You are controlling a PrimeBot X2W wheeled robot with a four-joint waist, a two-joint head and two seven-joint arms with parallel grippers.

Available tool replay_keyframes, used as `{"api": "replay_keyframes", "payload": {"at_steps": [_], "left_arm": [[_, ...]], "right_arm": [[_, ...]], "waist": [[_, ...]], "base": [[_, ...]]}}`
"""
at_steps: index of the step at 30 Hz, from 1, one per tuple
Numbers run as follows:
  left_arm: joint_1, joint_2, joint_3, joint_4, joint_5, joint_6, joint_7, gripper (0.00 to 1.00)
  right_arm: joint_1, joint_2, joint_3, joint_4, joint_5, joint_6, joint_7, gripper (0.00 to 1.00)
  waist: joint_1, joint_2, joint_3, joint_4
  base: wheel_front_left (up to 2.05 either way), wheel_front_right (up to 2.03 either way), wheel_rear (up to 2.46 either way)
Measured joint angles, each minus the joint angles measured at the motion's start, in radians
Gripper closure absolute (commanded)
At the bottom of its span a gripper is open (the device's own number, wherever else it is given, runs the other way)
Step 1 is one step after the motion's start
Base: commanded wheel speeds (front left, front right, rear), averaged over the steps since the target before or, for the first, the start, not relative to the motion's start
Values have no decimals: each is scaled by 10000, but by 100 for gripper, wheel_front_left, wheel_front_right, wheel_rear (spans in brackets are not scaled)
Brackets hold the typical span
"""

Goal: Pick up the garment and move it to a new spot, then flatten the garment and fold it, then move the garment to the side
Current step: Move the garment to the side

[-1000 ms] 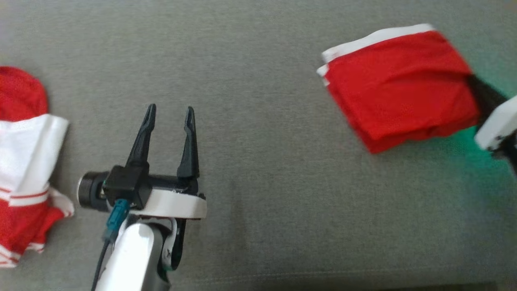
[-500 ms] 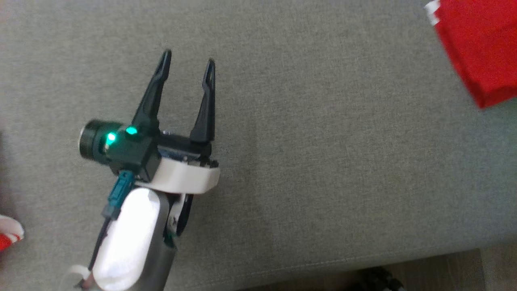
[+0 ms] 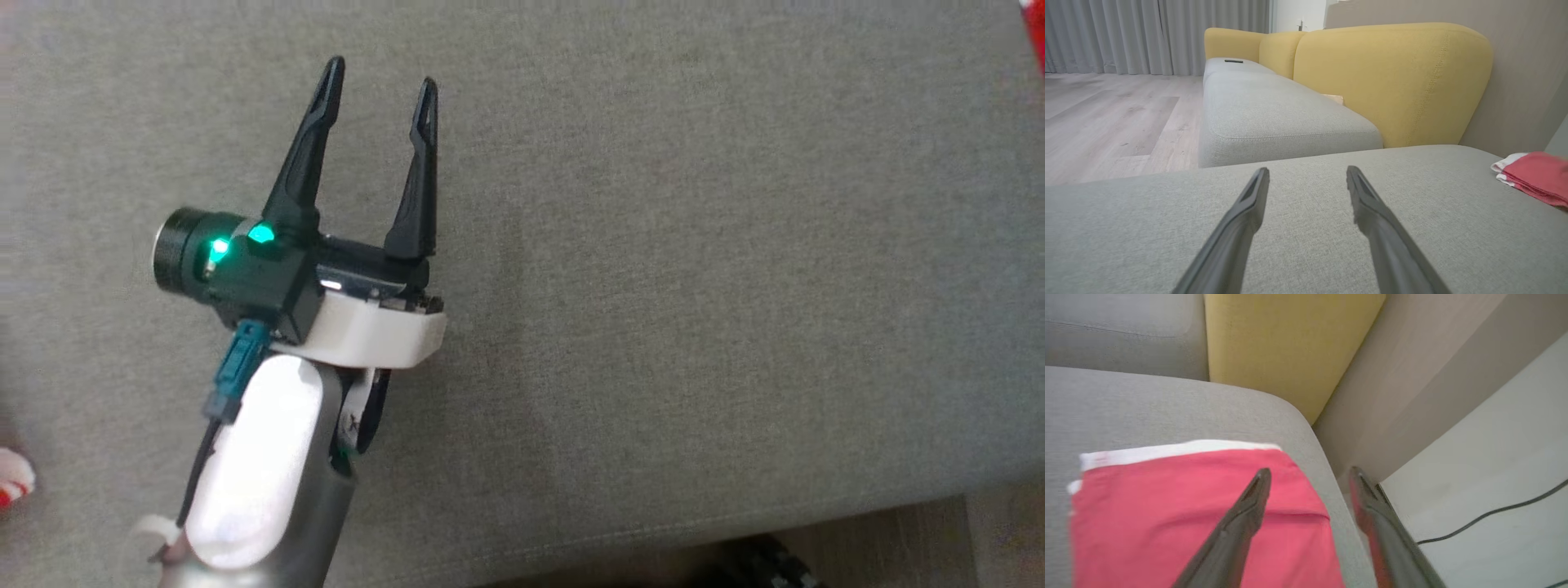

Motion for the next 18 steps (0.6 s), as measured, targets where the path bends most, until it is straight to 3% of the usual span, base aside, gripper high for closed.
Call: {"api": "replay_keyframes", "payload": {"at_steps": [6,7,18], "left_arm": [[906,-12,313,529,-15,105,0,0],[1534,-8,502,725,-88,105,2,0],[3610,-2,928,1296,-673,207,2,0]], "right_arm": [[347,1864,591,-520,-823,0,-495,0],[705,2431,861,-652,-817,0,-610,0],[2941,4638,1904,-941,-222,0,-2303,0]], "waist": [[-2,0,-1121,182],[-3,0,-1575,252],[-5,1,-3945,744]], "base": [[0,0,0],[0,0,0],[0,0,0]]}}
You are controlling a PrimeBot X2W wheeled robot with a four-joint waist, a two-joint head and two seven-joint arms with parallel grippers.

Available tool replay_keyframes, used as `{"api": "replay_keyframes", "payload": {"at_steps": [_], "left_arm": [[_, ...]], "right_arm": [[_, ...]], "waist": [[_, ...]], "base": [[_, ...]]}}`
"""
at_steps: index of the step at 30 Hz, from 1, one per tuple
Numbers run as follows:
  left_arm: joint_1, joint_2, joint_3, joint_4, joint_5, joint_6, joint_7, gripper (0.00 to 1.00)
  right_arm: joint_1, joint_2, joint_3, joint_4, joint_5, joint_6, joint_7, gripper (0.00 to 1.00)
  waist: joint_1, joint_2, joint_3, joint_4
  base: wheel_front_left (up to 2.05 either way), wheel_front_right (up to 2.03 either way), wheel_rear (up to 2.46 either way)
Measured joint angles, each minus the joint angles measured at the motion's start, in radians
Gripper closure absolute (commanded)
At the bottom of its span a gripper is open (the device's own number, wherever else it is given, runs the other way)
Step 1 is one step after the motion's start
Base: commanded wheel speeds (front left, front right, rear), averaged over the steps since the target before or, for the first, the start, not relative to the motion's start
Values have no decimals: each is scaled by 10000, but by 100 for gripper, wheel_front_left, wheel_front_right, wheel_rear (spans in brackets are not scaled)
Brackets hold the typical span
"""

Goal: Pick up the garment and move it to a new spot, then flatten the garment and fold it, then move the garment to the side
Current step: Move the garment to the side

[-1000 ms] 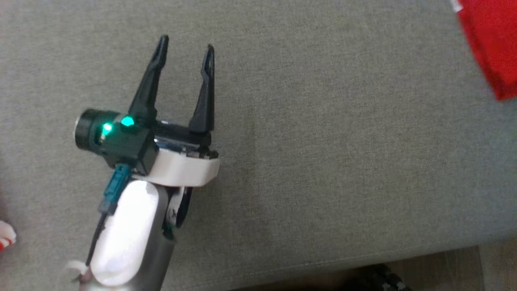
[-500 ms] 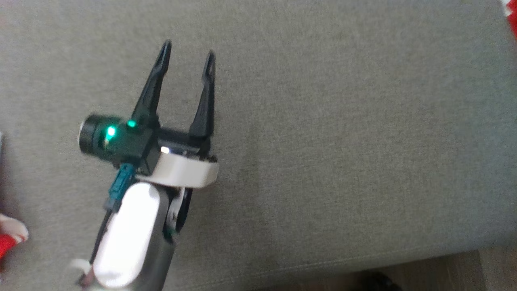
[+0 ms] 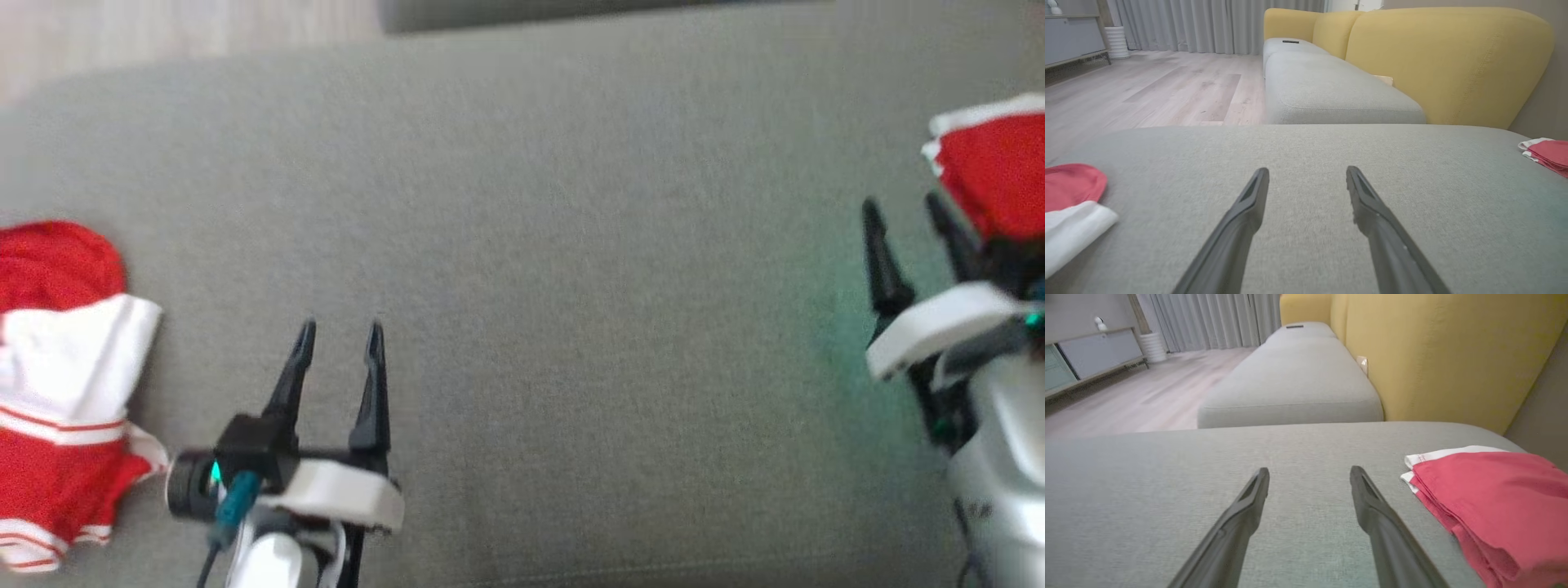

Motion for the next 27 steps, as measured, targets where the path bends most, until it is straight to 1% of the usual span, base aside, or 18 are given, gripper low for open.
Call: {"api": "replay_keyframes", "payload": {"at_steps": [3,6,8,10,15,18,22,27], "left_arm": [[523,4,38,104,-50,-25,2,0],[1017,12,119,127,-52,-29,2,0],[1330,23,199,98,-52,-29,2,0],[1584,36,240,19,-52,-29,2,0],[2039,42,364,-316,-44,-27,2,0],[2354,46,548,-418,-44,-17,2,0],[2649,52,608,-420,-44,-31,2,0],[2827,52,677,-407,71,-42,4,0]], "right_arm": [[657,330,38,17,-163,0,-642,0],[1407,704,69,-98,-472,0,-963,0],[1932,986,96,-462,-523,0,-1064,0],[2479,1185,163,-1110,-510,0,-1103,0],[3876,1511,-59,-2936,-418,0,-1131,0],[4815,1632,-69,-3513,-487,0,-1131,0],[5583,1793,-59,-3802,-796,0,-1131,0],[5890,1900,-219,-3914,-938,0,-1131,0]], "waist": [[0,0,-698,152],[0,0,-1350,293],[0,0,-1702,371],[1,0,-1990,434],[3,0,-2522,530],[2,0,-2757,561],[4,0,-2984,589],[4,0,-3186,630]], "base": [[0,0,0],[0,0,0],[0,0,0],[0,0,0],[0,0,0],[0,0,0],[0,0,0],[0,0,0]]}}
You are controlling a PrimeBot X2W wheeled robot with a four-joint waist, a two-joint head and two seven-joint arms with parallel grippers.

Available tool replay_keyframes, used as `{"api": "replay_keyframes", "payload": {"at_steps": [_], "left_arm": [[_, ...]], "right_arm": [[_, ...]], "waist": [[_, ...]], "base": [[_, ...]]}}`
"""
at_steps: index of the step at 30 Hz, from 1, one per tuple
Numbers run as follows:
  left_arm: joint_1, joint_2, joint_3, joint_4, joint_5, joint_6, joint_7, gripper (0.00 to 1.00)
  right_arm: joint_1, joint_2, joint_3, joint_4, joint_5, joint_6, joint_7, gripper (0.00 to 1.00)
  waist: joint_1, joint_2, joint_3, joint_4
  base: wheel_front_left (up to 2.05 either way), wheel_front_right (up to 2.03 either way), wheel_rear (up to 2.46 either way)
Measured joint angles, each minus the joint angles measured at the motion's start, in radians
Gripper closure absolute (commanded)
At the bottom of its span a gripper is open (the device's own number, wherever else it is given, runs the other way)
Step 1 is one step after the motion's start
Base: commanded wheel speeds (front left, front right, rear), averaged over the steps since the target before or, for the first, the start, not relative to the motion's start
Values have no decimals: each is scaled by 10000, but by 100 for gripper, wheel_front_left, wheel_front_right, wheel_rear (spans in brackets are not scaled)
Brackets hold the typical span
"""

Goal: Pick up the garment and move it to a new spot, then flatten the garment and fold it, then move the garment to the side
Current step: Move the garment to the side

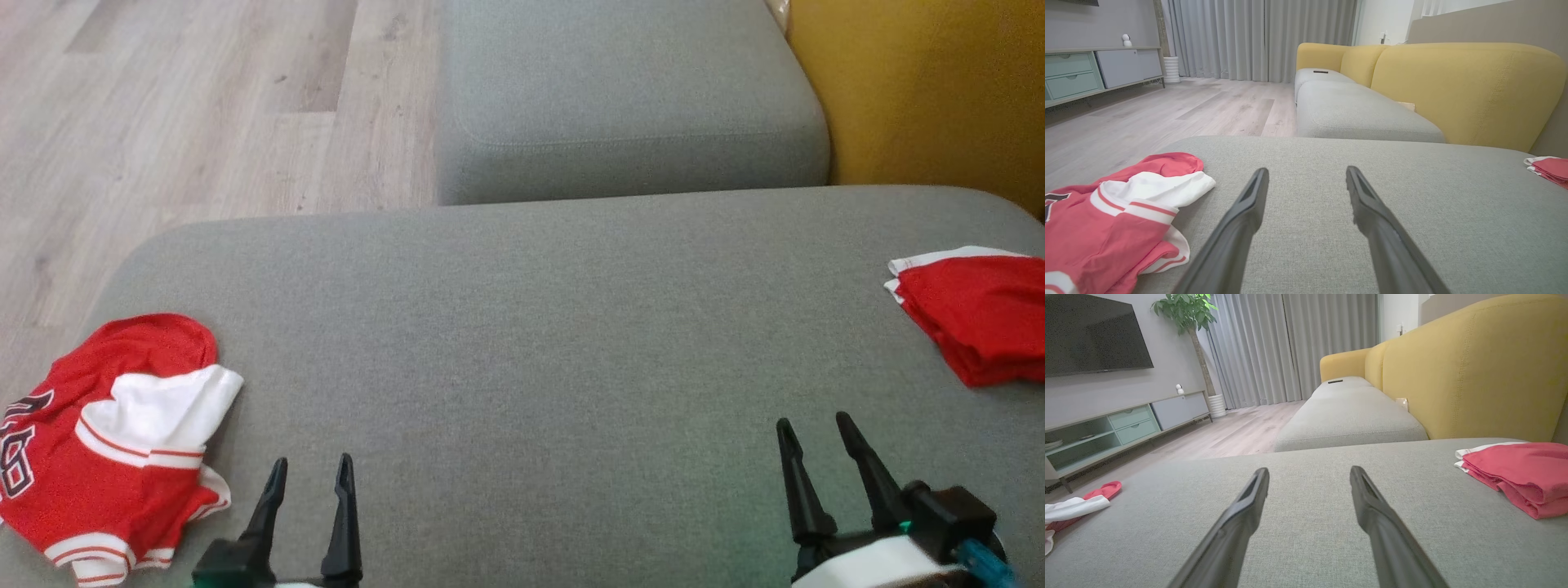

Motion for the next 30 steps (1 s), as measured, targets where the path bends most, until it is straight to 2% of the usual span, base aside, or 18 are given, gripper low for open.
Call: {"api": "replay_keyframes", "payload": {"at_steps": [10,30], "left_arm": [[213,2,109,104,163,-75,2,0],[215,0,186,395,163,-77,4,0]], "right_arm": [[305,211,-17,-38,-15,0,0,0],[534,219,176,50,-13,0,0,0]], "waist": [[0,0,-222,-4],[0,0,-345,233]], "base": [[0,0,0],[0,0,0]]}}
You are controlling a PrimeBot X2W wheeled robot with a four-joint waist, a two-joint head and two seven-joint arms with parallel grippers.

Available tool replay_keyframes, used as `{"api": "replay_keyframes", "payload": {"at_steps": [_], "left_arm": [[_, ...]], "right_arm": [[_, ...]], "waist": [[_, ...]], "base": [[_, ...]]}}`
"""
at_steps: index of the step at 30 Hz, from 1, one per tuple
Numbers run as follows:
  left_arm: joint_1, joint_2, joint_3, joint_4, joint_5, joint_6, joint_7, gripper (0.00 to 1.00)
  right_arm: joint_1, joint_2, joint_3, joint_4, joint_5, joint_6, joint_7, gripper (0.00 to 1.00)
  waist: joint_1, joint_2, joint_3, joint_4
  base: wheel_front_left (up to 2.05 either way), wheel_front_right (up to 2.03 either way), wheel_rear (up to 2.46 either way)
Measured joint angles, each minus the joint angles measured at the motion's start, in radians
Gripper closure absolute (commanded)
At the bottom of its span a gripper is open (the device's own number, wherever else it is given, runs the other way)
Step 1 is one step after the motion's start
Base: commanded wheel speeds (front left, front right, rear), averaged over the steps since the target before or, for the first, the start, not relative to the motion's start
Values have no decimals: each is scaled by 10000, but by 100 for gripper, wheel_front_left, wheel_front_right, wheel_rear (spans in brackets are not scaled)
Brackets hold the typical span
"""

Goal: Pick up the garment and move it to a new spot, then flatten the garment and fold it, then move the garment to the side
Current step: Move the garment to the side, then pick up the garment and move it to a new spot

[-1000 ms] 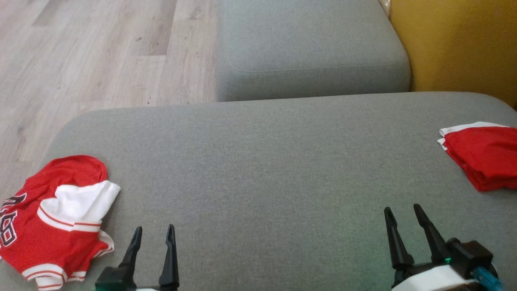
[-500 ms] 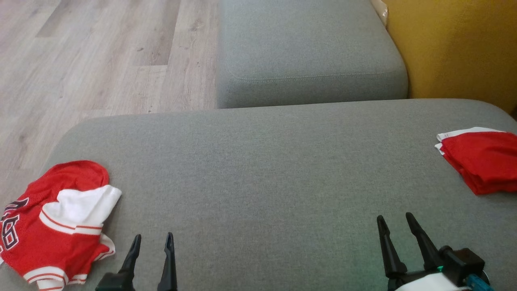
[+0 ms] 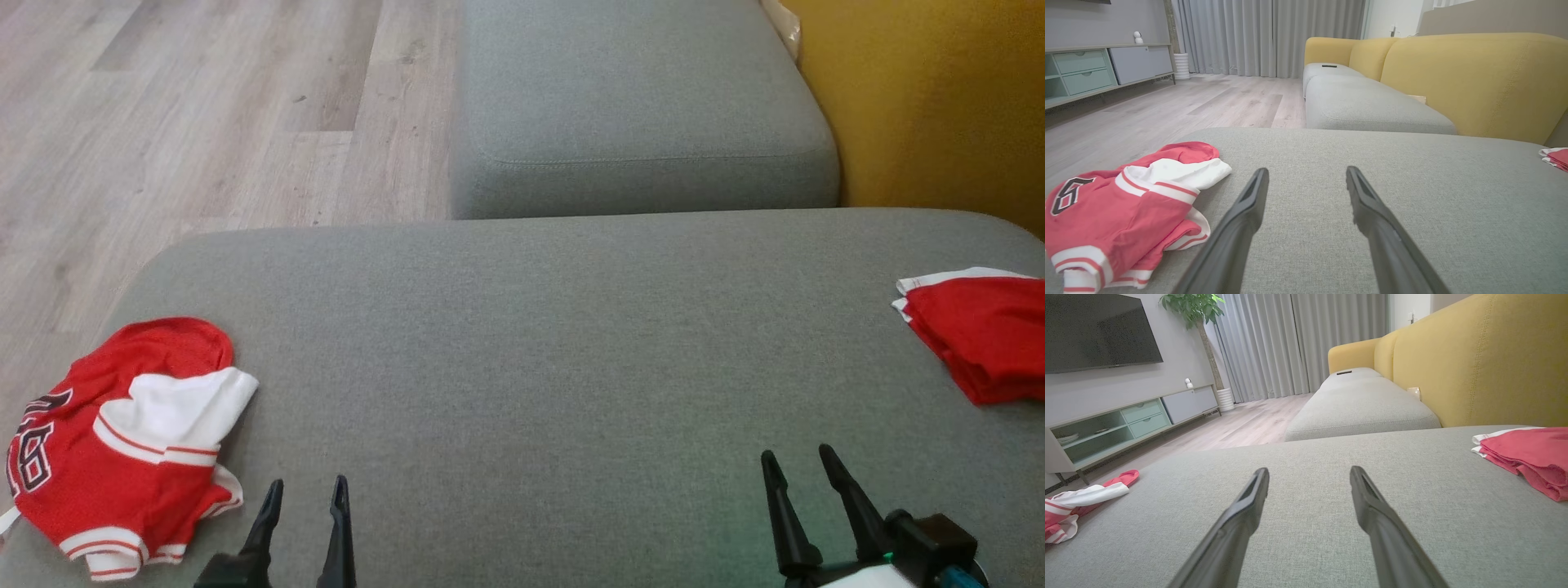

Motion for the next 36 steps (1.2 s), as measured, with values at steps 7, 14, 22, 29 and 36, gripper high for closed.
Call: {"api": "replay_keyframes", "payload": {"at_steps": [7,14,22,29,36], "left_arm": [[0,0,25,19,90,-10,0,0],[-2,2,75,12,268,-90,0,0],[-3,6,297,-128,541,-102,0,0],[-2,31,545,-270,704,-236,0,0],[-2,40,926,-635,671,-88,0,0]], "right_arm": [[1,0,8,-8,0,0,0,0],[184,4,-13,-67,0,0,0,0],[246,230,-42,-148,2,0,0,0],[246,364,-217,-176,2,0,0,0],[127,378,-272,-173,-4,0,0,0]], "waist": [[0,0,37,177],[0,0,81,602],[0,0,194,1641],[0,0,375,3083],[2,0,859,3947]], "base": [[0,0,0],[0,0,0],[0,0,0],[0,0,0],[0,0,0]]}}
